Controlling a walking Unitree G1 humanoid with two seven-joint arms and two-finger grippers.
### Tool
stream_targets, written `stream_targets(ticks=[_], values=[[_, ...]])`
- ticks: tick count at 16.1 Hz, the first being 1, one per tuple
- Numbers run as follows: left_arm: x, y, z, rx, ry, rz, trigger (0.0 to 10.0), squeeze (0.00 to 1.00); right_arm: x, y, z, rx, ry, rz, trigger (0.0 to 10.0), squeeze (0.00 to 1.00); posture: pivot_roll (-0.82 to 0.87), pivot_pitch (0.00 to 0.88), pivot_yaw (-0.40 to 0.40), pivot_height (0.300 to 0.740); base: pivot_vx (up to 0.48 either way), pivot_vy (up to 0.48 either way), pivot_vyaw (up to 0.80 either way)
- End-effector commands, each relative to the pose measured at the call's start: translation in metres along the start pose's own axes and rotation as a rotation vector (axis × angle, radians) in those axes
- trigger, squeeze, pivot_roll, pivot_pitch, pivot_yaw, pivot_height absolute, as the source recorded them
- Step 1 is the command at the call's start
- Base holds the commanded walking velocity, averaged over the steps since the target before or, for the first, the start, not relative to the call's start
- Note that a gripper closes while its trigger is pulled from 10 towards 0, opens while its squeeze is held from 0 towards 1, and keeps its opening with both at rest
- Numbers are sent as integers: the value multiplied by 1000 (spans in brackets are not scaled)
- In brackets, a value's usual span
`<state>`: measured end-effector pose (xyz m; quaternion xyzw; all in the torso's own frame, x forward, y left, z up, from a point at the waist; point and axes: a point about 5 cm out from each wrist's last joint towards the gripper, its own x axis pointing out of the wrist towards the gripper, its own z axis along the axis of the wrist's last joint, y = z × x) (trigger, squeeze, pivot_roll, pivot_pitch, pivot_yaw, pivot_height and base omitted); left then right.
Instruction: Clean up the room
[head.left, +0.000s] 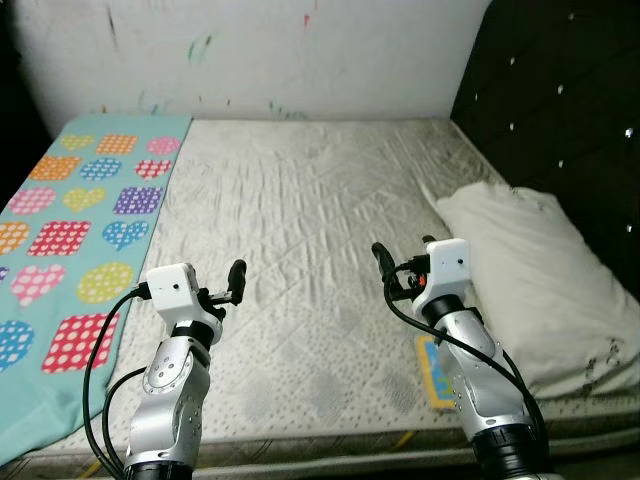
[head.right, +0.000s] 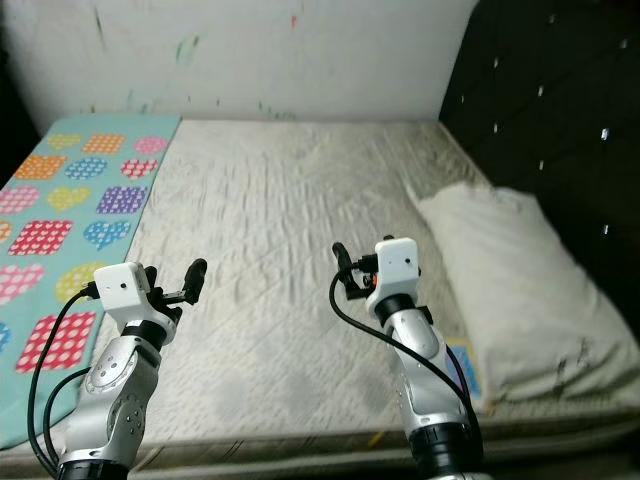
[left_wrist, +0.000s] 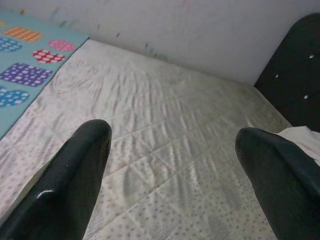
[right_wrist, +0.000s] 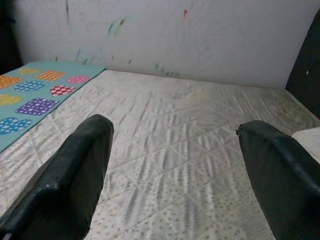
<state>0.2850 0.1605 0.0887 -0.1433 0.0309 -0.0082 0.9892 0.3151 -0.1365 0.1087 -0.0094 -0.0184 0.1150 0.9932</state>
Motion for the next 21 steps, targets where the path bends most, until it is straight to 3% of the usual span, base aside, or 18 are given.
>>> stream_targets(ticks=[1,16,21], values=[[1,0,-1,-9,7,10,10000,0,1,-4,2,-11,-1,-4,10000,0,-162,0,2,740,0,480,0],[-2,7,-3,12,13,50,10000,0,1,-2,1,-43,-2,32,10000,0,-162,0,-4,740,0,480,34],[-4,5,0,9,-12,8,10000,0,1,2,0,-60,1,51,10000,0,-161,0,-4,740,0,0,81]])
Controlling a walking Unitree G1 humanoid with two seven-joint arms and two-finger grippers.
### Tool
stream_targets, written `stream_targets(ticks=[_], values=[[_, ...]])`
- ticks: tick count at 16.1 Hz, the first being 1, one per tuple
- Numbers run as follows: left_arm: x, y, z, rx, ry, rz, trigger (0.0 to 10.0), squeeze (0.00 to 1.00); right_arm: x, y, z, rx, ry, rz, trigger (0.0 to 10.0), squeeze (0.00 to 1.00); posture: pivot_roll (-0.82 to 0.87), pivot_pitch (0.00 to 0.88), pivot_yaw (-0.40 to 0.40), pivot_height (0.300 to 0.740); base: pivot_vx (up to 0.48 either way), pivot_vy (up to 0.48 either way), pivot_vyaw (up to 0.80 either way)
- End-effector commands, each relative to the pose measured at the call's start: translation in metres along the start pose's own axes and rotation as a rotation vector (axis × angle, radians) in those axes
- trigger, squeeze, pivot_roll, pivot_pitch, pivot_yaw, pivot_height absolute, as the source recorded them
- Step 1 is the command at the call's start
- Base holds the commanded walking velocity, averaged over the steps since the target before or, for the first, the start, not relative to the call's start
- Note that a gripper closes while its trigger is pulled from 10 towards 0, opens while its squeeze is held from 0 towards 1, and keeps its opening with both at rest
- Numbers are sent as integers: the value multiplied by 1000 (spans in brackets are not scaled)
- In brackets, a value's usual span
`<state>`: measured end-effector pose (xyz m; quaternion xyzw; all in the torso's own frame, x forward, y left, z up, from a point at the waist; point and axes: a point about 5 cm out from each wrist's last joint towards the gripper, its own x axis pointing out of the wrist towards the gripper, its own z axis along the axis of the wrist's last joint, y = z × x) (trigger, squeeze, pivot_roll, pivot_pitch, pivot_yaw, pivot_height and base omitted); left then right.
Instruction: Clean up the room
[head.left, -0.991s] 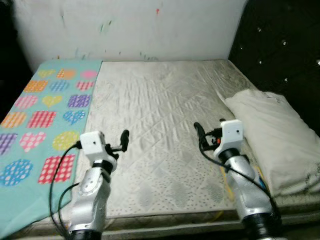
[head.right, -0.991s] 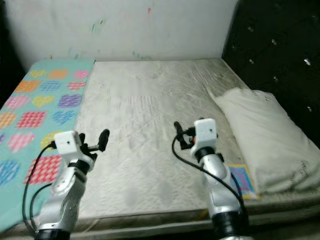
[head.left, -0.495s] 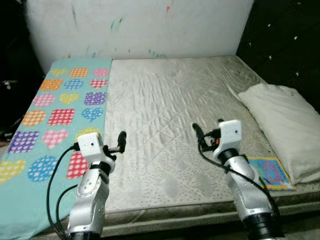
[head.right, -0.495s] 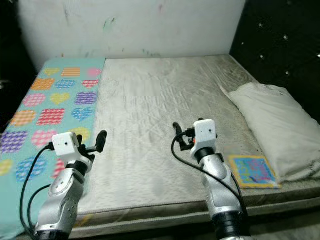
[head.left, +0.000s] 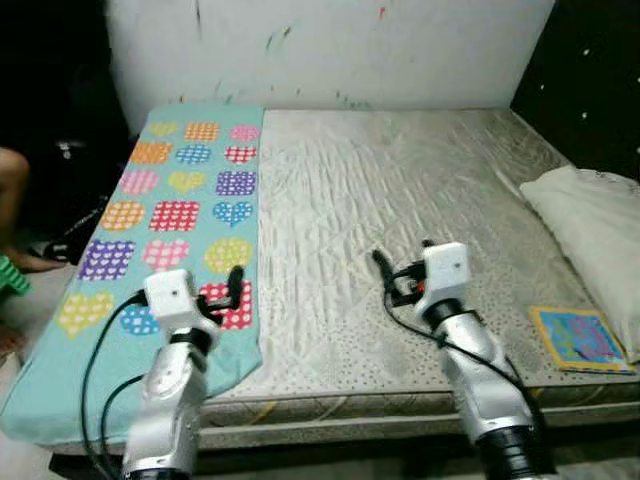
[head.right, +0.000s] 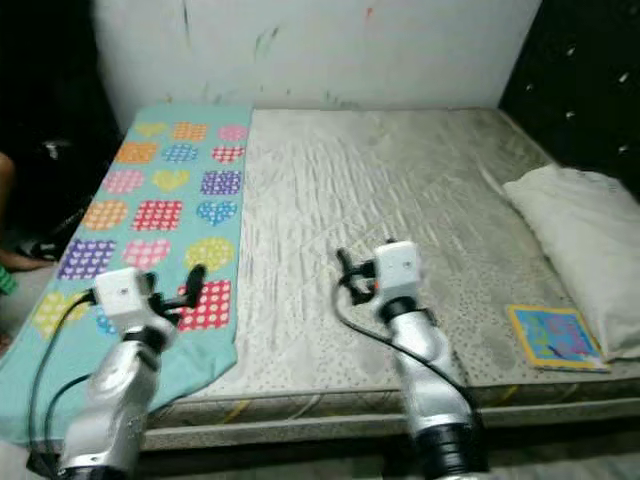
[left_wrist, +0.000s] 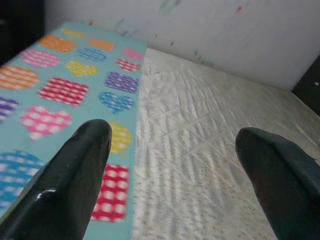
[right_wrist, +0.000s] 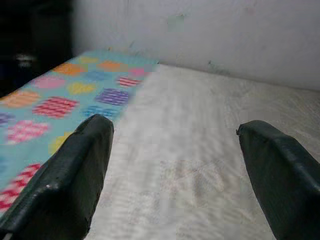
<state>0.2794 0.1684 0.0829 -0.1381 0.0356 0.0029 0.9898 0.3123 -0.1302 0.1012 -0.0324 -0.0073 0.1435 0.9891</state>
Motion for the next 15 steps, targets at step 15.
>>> stream_targets(ticks=[15], values=[[3,-5,1,-39,-3,-2,10000,0,0,-6,4,-27,-14,-13,10000,0,-167,0,-2,740,51,78,70]])
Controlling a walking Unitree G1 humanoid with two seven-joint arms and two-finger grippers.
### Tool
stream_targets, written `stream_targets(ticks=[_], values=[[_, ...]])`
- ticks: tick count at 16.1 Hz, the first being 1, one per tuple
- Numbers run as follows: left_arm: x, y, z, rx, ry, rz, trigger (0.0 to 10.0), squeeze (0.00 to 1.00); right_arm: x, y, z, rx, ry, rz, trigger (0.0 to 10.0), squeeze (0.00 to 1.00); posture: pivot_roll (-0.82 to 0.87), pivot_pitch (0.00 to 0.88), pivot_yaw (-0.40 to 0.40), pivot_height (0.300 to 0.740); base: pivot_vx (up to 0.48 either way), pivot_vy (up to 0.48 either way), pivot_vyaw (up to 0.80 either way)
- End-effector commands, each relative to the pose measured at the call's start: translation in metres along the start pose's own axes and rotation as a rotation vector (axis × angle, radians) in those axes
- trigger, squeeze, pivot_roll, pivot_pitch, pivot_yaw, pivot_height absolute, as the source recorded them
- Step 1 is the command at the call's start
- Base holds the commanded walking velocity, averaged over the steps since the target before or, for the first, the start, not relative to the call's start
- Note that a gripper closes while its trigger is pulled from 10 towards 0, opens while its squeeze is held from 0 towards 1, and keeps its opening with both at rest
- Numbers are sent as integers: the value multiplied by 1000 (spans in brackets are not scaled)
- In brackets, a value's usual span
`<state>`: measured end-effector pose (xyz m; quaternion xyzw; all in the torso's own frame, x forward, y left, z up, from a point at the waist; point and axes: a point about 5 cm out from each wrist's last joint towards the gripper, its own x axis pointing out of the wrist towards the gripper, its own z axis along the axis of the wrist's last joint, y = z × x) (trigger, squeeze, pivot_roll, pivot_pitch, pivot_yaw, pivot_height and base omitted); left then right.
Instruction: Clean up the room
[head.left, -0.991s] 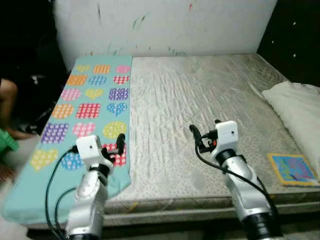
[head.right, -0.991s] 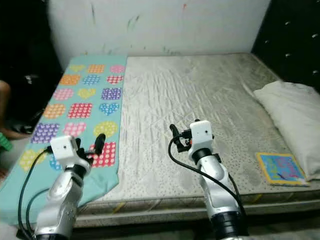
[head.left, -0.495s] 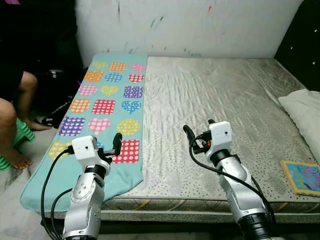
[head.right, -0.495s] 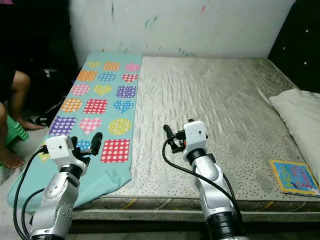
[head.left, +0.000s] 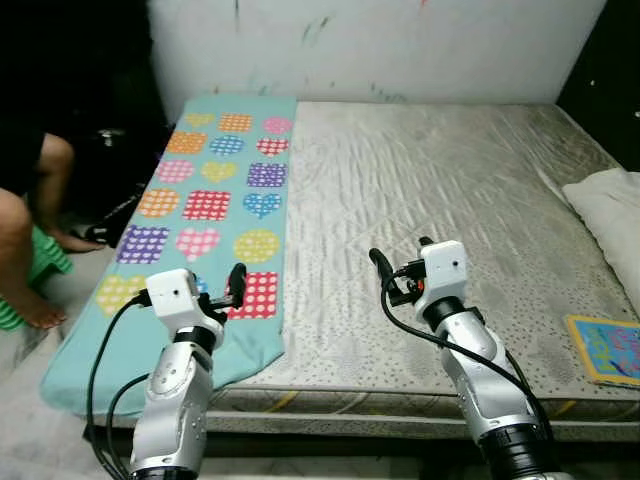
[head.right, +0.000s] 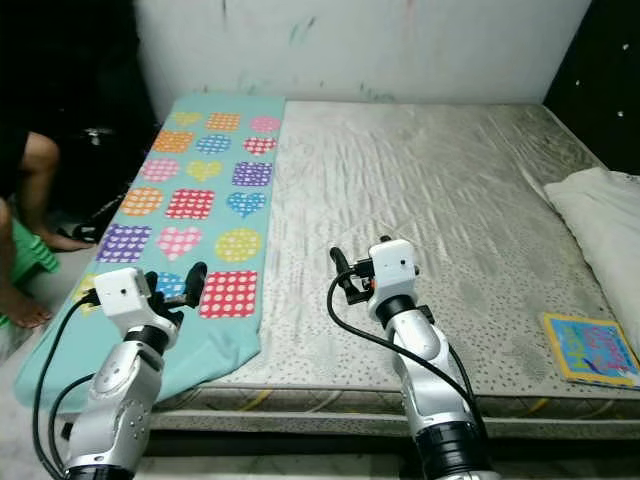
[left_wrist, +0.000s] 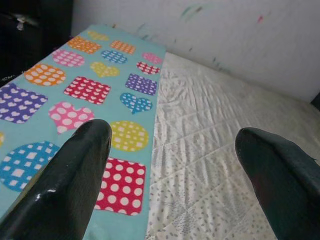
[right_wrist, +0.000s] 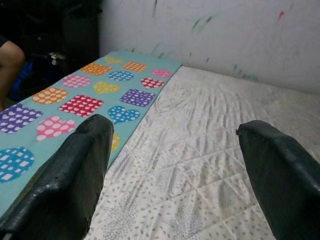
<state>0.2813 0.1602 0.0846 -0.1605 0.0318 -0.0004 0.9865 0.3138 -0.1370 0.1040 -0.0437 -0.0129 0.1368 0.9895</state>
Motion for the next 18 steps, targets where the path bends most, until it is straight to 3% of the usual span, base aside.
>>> stream_targets(ticks=[1,3,8,18], values=[[2,3,2,5,3,8,10000,0,1,1,2,-4,-5,1,10000,0,-167,0,-2,740,0,480,0],[2,3,3,8,-4,12,10000,0,0,2,2,-23,-9,16,10000,0,-169,0,-2,740,0,480,0],[0,3,8,2,-42,-11,10000,0,0,2,1,-25,-8,18,10000,0,-169,0,-2,740,0,0,0],[0,3,6,7,-30,-15,10000,0,-1,2,0,-37,-8,19,10000,0,-169,0,-2,740,315,0,0]])
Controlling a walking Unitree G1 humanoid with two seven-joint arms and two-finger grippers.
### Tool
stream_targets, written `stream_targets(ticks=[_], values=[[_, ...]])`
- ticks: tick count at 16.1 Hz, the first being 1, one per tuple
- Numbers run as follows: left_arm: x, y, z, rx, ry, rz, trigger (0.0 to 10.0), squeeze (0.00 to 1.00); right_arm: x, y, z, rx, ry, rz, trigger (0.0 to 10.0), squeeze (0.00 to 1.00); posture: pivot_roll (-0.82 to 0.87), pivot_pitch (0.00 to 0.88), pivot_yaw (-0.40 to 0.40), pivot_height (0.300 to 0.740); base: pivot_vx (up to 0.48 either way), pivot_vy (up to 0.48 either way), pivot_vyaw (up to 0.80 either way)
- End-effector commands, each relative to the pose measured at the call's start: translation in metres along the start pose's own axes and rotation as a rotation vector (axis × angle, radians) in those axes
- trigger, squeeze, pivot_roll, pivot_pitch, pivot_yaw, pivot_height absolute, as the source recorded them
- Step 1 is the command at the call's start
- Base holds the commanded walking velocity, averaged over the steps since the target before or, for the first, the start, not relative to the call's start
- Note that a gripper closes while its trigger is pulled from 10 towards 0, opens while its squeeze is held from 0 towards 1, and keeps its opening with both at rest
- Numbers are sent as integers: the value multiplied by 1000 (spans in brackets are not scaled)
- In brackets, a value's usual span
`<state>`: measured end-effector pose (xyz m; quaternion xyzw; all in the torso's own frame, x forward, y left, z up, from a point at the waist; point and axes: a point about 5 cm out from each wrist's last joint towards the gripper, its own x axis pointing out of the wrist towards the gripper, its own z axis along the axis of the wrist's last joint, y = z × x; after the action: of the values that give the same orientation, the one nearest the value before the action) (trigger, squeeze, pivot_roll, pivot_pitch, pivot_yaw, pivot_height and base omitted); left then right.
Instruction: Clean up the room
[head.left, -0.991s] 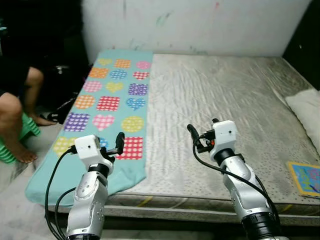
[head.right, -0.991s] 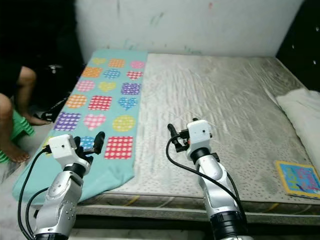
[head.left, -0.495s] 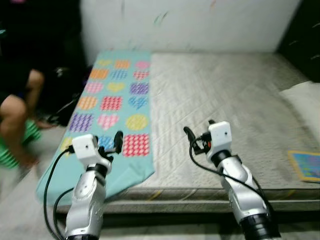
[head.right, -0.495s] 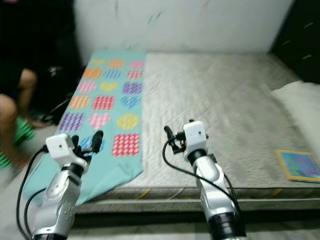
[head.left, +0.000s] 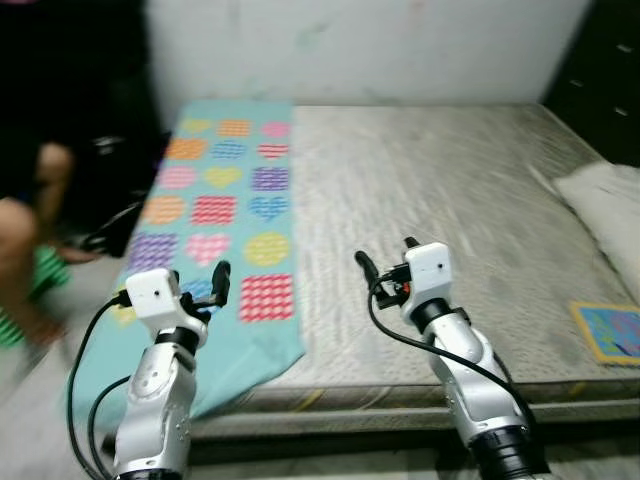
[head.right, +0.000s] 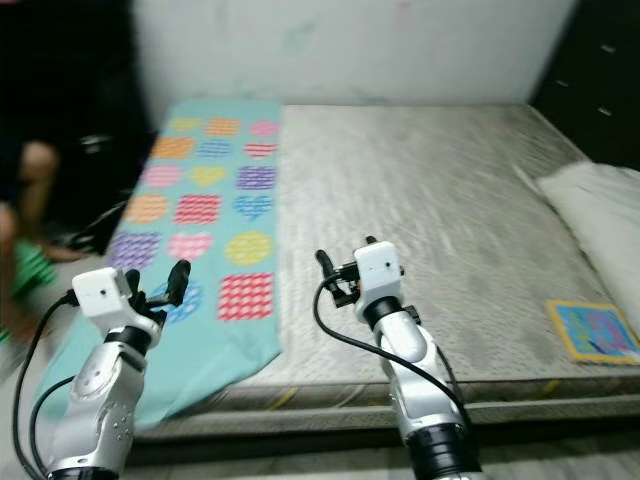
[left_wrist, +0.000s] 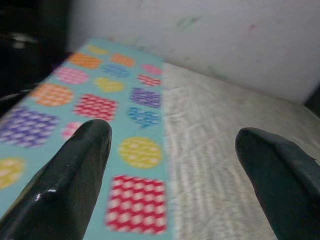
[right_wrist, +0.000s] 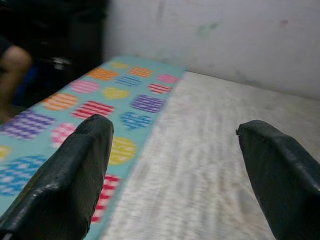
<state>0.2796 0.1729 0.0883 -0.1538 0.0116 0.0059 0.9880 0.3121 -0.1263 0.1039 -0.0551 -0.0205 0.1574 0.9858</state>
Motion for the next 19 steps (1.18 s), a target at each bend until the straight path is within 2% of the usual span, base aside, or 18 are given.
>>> stream_targets(ticks=[1,4,6,19], values=[[1,-8,-2,-6,13,-17,10000,0,-2,-8,-1,-12,8,-22,10000,0,-169,0,-2,740,0,0,0],[3,-6,-5,0,35,23,10000,0,-2,-8,-2,-8,10,-23,10000,0,-167,0,-2,740,0,0,0],[3,-7,-5,-9,31,2,10000,0,-2,-8,-2,-5,10,-23,10000,0,-166,0,-2,740,0,142,0],[4,-7,-6,-10,44,9,10000,0,-3,-9,-5,-16,22,-21,10000,0,-167,0,-3,740,0,480,0]])
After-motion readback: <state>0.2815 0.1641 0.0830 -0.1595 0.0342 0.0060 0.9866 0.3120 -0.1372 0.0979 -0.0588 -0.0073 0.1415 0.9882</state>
